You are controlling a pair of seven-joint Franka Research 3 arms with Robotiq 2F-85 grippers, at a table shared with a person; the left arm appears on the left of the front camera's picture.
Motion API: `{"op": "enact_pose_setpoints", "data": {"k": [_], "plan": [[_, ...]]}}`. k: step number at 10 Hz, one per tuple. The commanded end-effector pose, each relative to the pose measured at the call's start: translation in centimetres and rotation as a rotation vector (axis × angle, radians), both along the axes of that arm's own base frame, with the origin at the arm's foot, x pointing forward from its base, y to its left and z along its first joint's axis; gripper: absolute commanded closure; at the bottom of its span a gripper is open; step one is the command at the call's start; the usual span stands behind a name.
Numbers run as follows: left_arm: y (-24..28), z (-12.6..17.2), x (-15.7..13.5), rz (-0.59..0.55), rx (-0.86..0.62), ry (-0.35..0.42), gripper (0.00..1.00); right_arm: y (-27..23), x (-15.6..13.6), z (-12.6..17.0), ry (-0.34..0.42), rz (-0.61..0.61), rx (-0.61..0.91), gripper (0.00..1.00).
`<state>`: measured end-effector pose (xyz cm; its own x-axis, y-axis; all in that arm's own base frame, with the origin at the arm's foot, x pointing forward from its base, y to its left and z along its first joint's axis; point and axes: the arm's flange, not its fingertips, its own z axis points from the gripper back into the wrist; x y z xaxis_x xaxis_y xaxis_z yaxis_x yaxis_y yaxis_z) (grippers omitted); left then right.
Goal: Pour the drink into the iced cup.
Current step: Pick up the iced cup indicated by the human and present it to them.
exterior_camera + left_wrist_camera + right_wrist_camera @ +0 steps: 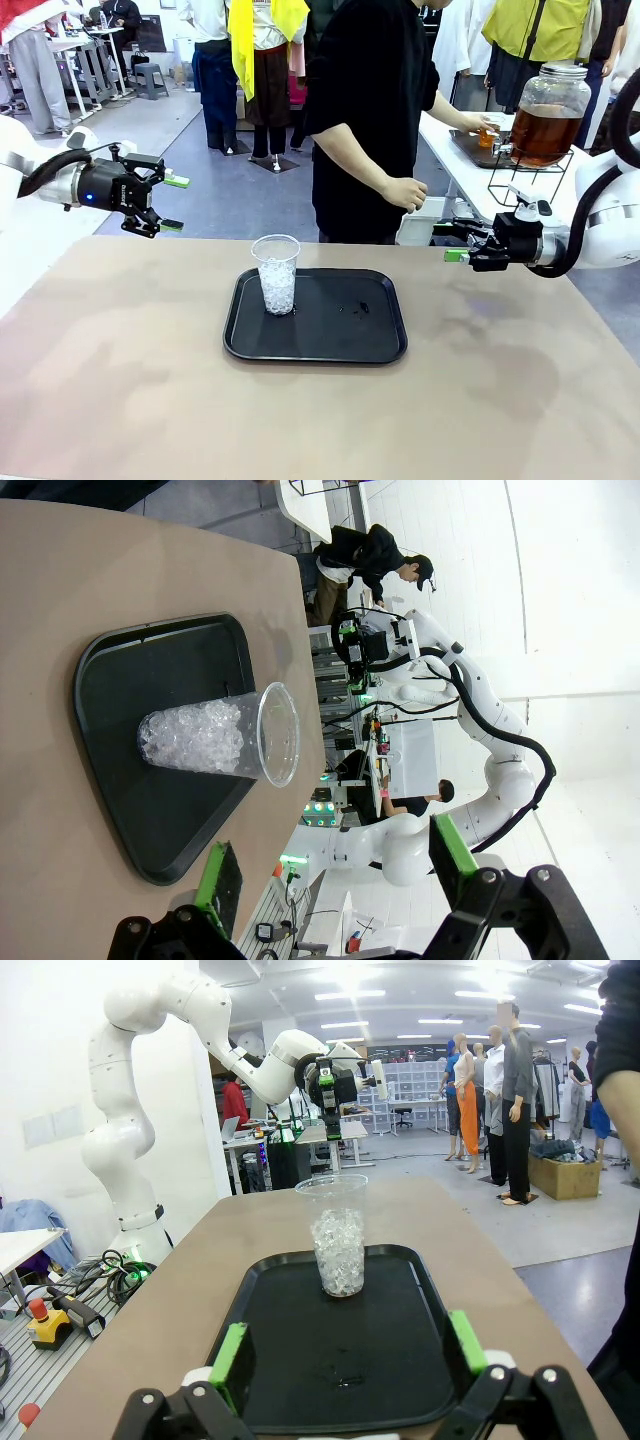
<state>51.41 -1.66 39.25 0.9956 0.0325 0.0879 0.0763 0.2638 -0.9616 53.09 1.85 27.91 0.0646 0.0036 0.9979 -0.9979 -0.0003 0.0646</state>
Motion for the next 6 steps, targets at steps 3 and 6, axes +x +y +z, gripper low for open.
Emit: {"op": "enact_pose_setpoints", "data": {"k": [3, 6], "plan": [[0.01, 0.16, 0.0, 0.0, 0.0, -0.002, 0.0, -0.06, -0.02, 0.3, -0.005, 0.002, 0.005, 0.0], [0.01, 0.16, 0.0, 0.0, 0.0, -0.002, 0.0, -0.06, -0.02, 0.3, -0.005, 0.002, 0.005, 0.0]]}}
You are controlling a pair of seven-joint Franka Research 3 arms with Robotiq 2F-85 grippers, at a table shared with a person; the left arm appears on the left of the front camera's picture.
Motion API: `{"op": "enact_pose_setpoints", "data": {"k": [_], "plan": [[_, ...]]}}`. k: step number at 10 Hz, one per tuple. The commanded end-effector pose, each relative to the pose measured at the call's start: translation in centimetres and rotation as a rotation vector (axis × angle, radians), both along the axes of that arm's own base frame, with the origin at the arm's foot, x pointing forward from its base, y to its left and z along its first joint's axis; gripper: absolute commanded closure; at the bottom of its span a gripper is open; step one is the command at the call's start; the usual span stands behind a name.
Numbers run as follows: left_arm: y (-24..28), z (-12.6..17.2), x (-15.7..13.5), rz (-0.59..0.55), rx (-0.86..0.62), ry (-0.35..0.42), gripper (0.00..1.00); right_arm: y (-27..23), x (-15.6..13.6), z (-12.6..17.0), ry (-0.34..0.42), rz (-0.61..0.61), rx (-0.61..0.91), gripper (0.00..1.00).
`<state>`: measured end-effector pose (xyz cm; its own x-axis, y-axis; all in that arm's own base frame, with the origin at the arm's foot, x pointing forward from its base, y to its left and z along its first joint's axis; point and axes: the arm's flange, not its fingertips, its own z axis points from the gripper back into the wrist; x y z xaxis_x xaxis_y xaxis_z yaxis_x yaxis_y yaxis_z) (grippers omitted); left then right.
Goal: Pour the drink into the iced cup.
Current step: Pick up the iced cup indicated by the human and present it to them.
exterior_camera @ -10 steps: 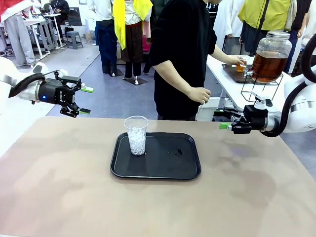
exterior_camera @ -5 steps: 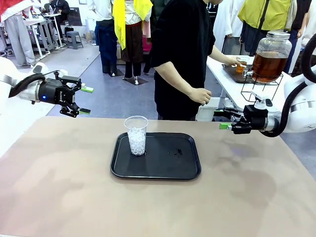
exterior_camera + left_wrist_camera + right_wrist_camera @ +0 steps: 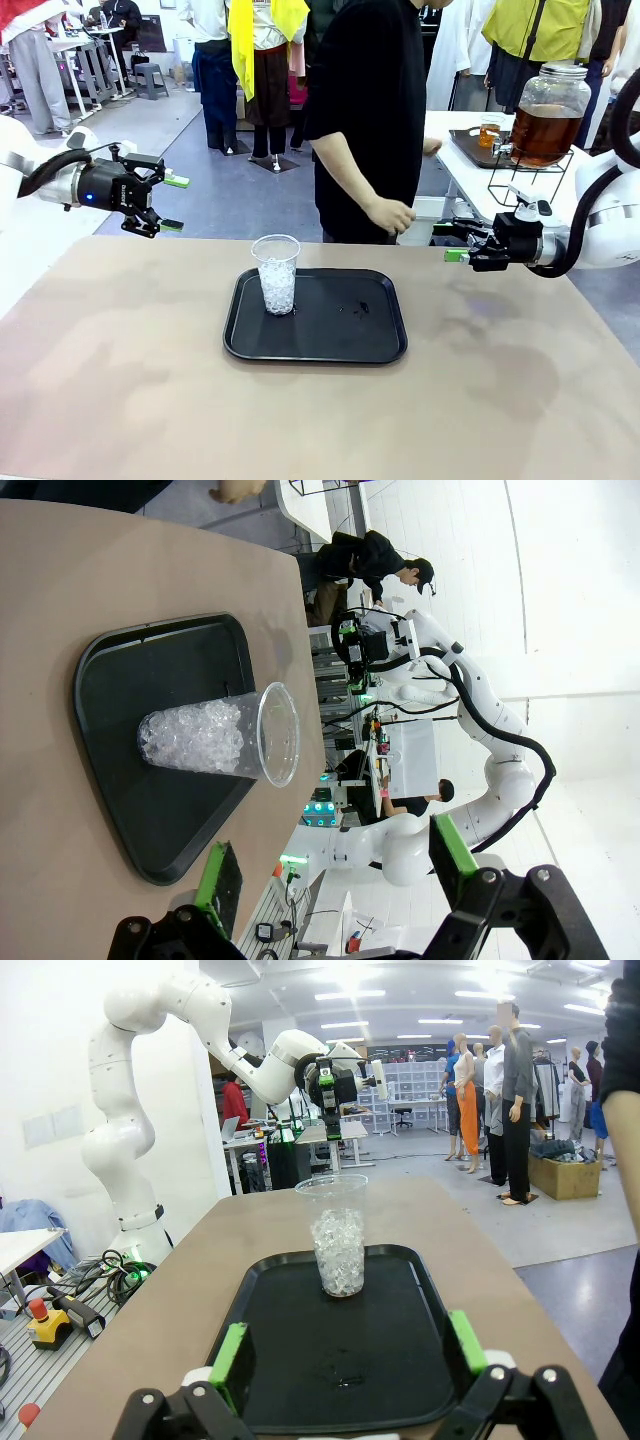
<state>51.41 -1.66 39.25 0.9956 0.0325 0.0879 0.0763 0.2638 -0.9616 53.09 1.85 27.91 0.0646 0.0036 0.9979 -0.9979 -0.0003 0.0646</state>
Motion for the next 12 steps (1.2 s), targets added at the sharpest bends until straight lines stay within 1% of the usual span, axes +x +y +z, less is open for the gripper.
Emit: {"op": "enact_pose_setpoints", "data": {"k": [1, 12], "plan": [[0.01, 0.16, 0.0, 0.0, 0.0, -0.002, 0.0, -0.06, -0.02, 0.3, -0.005, 0.002, 0.005, 0.0], [0.01, 0.16, 0.0, 0.0, 0.0, -0.002, 0.0, -0.06, -0.02, 0.3, -0.005, 0.002, 0.005, 0.0]]}}
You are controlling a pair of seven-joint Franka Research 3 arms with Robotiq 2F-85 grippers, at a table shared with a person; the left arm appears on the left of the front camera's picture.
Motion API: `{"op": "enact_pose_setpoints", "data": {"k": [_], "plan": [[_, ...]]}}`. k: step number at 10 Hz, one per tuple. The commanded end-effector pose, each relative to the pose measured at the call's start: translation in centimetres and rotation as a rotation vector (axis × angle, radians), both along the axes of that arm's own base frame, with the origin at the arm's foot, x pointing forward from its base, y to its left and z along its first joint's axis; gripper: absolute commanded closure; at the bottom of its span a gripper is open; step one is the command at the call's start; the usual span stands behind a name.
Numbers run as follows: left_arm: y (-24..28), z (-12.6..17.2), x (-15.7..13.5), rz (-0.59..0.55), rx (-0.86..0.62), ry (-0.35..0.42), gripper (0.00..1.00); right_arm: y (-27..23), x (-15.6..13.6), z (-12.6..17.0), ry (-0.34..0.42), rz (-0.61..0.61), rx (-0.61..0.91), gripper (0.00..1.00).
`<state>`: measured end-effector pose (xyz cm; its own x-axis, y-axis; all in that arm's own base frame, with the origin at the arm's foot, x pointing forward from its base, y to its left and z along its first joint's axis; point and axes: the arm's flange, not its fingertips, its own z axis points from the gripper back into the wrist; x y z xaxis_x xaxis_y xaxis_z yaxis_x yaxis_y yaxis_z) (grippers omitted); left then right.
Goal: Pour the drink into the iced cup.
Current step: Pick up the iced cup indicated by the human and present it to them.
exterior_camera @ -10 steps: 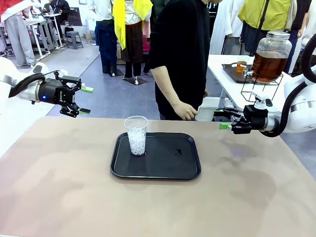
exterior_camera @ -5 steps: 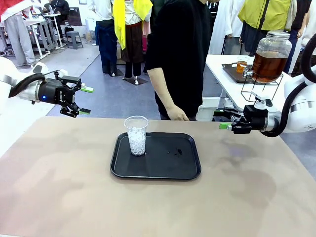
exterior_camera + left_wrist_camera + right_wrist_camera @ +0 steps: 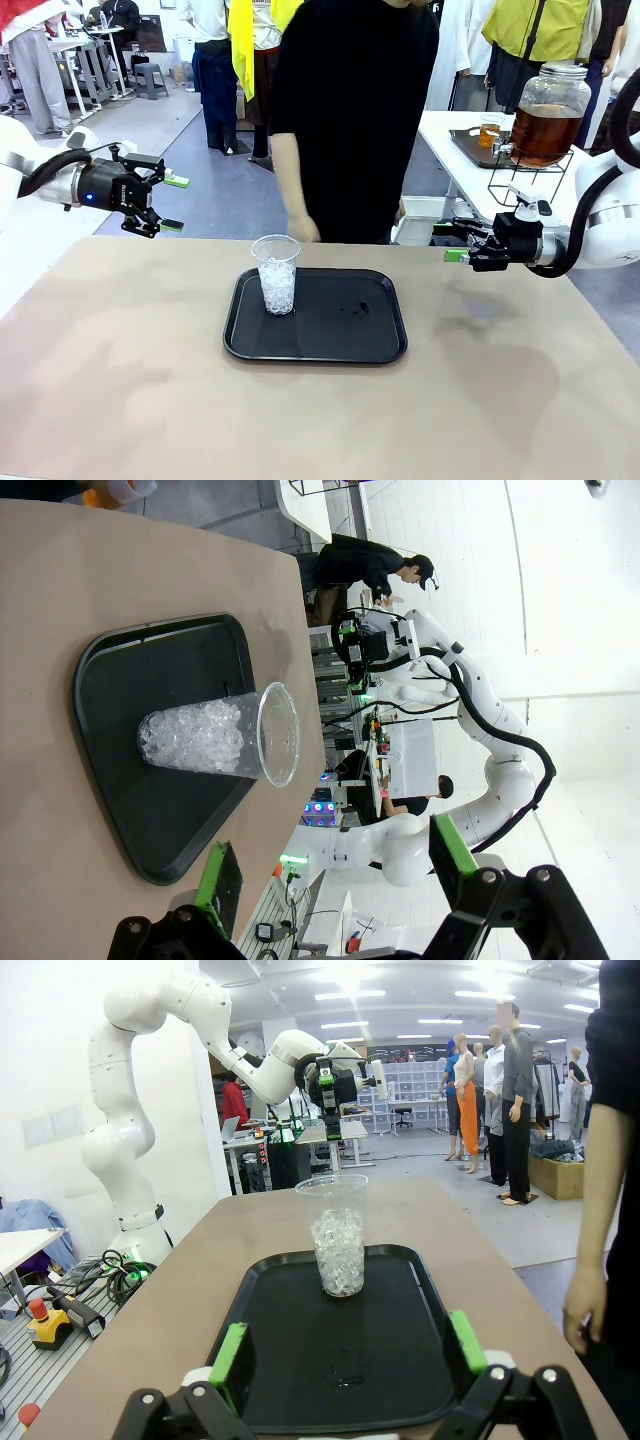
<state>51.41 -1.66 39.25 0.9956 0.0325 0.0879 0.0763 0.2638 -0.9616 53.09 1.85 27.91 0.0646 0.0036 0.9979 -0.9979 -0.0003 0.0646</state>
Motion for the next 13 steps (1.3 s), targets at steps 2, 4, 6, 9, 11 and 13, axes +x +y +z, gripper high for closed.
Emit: {"op": "enact_pose_setpoints", "data": {"k": [2, 4, 6, 9, 11, 13], "plan": [[0.01, 0.16, 0.0, 0.0, 0.0, -0.002, 0.0, -0.06, -0.02, 0.3, -0.005, 0.002, 0.005, 0.0], [0.01, 0.16, 0.0, 0.0, 0.0, -0.002, 0.0, -0.06, -0.02, 0.3, -0.005, 0.002, 0.005, 0.0], [0.01, 0.16, 0.0, 0.0, 0.0, -0.002, 0.0, -0.06, -0.02, 0.3, -0.005, 0.002, 0.005, 0.0], [0.01, 0.16, 0.0, 0.0, 0.0, -0.002, 0.0, -0.06, -0.02, 0.3, -0.005, 0.002, 0.005, 0.0], [0.01, 0.16, 0.0, 0.0, 0.0, -0.002, 0.0, -0.06, -0.02, 0.3, -0.005, 0.002, 0.005, 0.0], [0.01, 0.16, 0.0, 0.0, 0.0, -0.002, 0.0, -0.06, -0.02, 0.3, -0.005, 0.002, 0.005, 0.0]]}}
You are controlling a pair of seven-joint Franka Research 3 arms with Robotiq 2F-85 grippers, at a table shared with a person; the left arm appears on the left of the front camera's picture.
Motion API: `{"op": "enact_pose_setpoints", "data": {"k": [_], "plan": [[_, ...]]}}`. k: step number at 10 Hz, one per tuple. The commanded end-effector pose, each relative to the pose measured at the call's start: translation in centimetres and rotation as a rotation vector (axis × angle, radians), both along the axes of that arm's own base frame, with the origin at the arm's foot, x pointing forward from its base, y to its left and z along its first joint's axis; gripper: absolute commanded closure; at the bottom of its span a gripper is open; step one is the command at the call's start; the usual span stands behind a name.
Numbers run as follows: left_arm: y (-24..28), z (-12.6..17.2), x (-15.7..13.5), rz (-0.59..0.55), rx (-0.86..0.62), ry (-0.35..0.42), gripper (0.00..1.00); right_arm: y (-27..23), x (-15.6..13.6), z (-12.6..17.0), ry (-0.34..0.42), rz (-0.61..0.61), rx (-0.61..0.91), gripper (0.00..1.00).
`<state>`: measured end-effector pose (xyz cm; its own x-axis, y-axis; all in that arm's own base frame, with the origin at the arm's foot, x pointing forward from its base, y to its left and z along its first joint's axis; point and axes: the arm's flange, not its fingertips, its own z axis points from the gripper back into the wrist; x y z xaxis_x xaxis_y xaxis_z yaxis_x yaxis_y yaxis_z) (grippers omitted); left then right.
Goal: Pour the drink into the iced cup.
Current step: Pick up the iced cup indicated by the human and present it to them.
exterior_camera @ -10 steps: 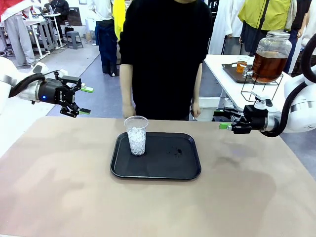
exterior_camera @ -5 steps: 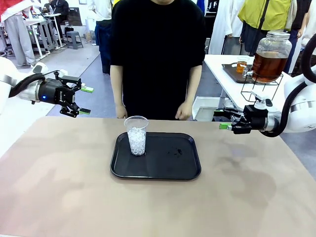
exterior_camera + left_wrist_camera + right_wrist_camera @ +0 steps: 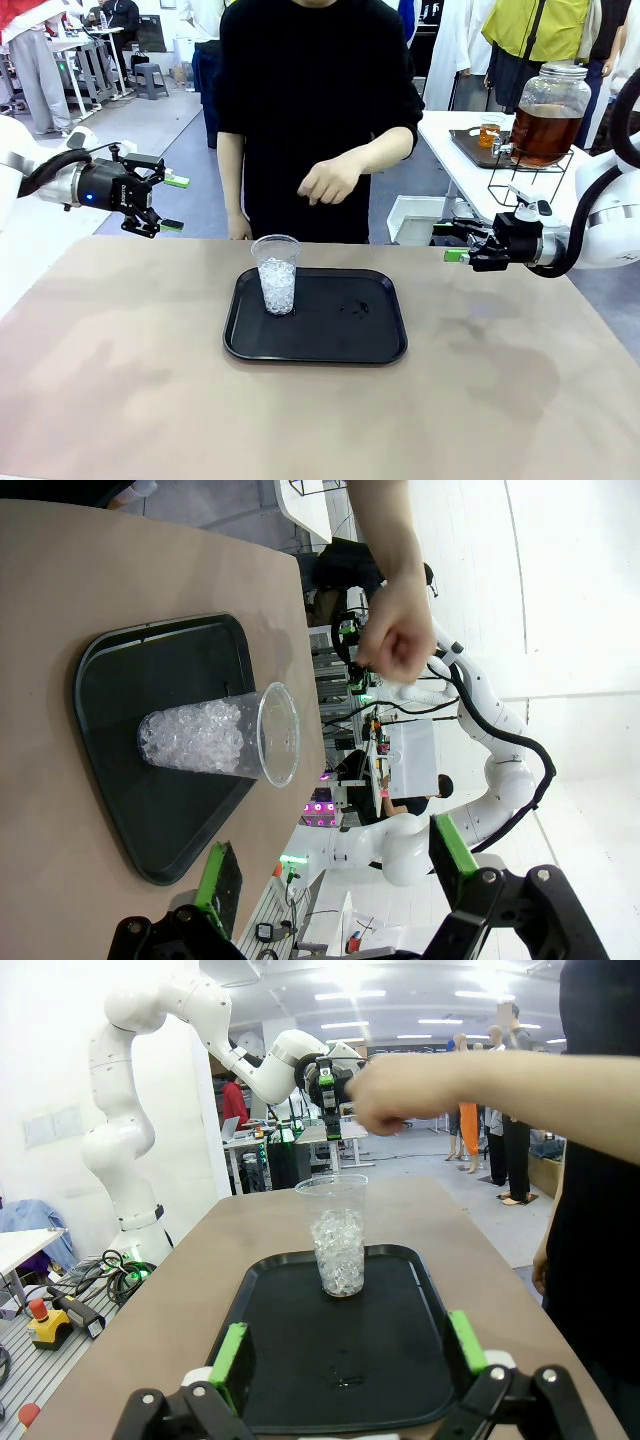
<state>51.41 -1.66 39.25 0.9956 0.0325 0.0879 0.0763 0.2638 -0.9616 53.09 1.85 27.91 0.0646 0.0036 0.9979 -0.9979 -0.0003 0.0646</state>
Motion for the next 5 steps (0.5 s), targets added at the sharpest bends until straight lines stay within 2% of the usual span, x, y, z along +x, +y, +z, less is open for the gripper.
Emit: {"op": "enact_pose_setpoints", "data": {"k": [1, 5], "plan": [[0.01, 0.16, 0.0, 0.0, 0.0, -0.002, 0.0, -0.06, -0.02, 0.3, -0.005, 0.002, 0.005, 0.0], [0.01, 0.16, 0.0, 0.0, 0.0, -0.002, 0.0, -0.06, -0.02, 0.3, -0.005, 0.002, 0.005, 0.0]]}}
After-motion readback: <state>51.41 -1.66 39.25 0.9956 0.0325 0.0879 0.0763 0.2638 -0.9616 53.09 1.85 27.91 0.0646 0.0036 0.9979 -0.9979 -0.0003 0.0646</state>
